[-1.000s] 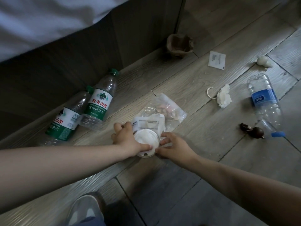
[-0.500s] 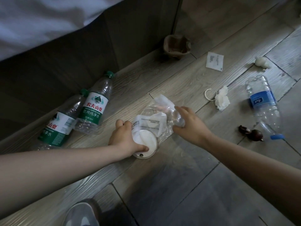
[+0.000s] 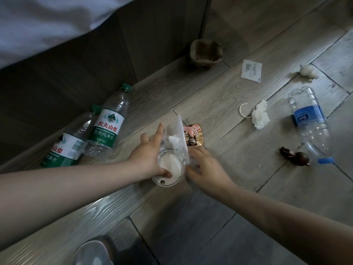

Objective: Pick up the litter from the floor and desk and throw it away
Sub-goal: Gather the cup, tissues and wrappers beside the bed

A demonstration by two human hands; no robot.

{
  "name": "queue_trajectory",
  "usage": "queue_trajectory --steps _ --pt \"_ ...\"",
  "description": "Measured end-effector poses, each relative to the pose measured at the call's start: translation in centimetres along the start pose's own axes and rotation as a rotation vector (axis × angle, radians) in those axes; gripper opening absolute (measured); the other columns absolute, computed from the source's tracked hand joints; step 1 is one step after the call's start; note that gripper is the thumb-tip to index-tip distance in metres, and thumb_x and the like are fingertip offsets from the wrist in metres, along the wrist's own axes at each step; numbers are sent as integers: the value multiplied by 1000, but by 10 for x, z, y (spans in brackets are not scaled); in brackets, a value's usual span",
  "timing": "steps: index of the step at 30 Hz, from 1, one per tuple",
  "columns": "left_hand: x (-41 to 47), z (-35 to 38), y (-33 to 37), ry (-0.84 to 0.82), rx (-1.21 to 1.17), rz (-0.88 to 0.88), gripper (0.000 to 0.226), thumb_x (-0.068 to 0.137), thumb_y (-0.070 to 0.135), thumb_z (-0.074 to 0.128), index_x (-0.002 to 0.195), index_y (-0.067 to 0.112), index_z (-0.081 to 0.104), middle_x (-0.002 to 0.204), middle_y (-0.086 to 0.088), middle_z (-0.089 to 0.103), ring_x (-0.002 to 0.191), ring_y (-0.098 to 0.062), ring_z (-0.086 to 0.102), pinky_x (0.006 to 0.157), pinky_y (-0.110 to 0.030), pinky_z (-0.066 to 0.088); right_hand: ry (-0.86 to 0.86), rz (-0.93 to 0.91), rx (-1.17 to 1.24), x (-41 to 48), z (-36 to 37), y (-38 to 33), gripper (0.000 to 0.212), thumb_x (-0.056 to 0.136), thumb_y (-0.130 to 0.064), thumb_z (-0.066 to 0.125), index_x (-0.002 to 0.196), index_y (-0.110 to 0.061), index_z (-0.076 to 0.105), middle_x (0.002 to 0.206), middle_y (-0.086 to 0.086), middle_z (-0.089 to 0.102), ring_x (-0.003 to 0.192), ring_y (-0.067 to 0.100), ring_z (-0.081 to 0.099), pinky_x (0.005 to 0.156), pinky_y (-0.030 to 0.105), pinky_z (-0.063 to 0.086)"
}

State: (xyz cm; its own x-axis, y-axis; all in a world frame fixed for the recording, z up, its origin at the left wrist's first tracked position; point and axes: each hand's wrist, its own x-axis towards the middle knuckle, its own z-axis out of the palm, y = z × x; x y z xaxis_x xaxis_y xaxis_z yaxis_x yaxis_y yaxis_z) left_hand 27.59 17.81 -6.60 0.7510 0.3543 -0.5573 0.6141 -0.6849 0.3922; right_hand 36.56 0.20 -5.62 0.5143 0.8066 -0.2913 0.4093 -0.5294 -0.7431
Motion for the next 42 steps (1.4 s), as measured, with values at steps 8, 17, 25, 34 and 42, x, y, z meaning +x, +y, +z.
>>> queue_trajectory --steps 8,17,25,34,42 --pt "-6 -6 4 14 126 144 153 57 48 87 113 52 -54 120 -15 38 81 -25 59 78 -37 53 -184 -17 16 11 -3 -2 36 98 -13 45 133 -14 56 132 1 58 119 12 53 97 18 38" --pt "-1 -6 0 -16 353 220 128 63 60 78 146 46 -19 131 -12 32 98 -27 56 77 -30 46 -222 -17 -2 8 3 3 45 95 -16 51 140 -17 48 142 -4 48 128 5 42 101 10 28" --pt "-5 0 6 15 404 119 113 47 70 79 140 26 31 128 -10 35 100 -30 57 78 -33 47 -155 103 153 2 3 15 44 90 -25 56 134 -23 55 128 -8 59 111 3 58 96 25 49" --pt "-1 0 10 27 258 132 90 41 62 85 118 29 51 110 2 61 96 -20 59 73 -29 46 -168 174 181 -6 1 14 50 87 -21 57 137 -26 52 122 -7 64 109 1 59 93 23 50" --pt "-1 -6 9 -111 17 -52 67 38 58 89 87 25 57 89 8 62 81 -15 58 64 -26 47 -136 233 225 -16 -9 25 50 86 -18 56 135 -28 52 112 -9 66 103 -2 61 91 16 46"
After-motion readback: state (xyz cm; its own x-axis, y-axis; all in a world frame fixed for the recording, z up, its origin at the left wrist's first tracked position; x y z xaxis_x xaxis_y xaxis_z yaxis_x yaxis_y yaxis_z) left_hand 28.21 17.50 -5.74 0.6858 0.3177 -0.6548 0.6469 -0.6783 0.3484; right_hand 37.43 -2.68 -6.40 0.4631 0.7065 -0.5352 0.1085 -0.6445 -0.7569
